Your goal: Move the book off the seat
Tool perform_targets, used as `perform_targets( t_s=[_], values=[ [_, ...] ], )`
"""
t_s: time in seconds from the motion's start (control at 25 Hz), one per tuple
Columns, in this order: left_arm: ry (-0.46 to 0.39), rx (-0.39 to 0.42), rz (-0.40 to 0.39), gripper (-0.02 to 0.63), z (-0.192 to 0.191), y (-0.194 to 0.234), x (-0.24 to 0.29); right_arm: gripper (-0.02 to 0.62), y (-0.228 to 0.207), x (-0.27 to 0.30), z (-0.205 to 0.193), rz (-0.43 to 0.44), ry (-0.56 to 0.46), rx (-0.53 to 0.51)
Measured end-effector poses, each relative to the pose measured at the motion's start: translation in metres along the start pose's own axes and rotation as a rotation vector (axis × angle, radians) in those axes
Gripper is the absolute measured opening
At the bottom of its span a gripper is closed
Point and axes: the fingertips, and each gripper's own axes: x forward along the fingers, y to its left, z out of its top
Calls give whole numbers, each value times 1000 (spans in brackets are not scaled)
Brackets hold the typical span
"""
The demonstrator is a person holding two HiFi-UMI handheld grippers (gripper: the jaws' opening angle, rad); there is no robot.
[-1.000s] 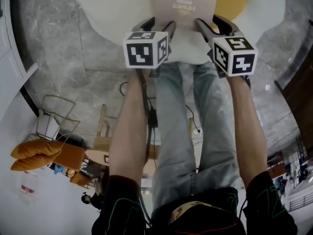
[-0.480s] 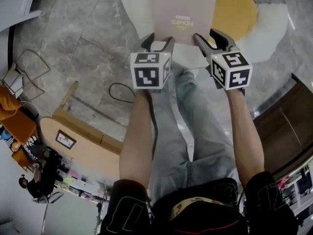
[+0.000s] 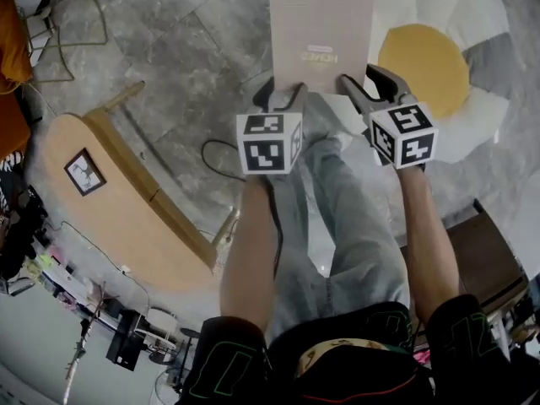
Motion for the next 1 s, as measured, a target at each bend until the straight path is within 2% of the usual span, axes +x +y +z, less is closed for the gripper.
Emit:
perform_targets(
  t_s=[0.2, 0.4, 0.56, 0.84, 1.0],
  values=[
    [-59, -128, 78, 242, -25, 66, -58, 184, 83, 31, 25, 81, 26, -139],
    [-119, -264, 188, 239, -59, 129, -119, 184, 172, 64, 42, 210, 61, -270],
    [-165, -388, 269, 239, -100, 179, -169, 184, 252, 90, 43, 308, 96, -393],
    [-247, -624, 396, 239, -175, 239, -260, 183, 390, 112, 38, 464, 171, -616],
    [-295, -713, 469, 239, -219, 271, -306, 183, 464, 124, 26, 546, 194, -709]
  ],
)
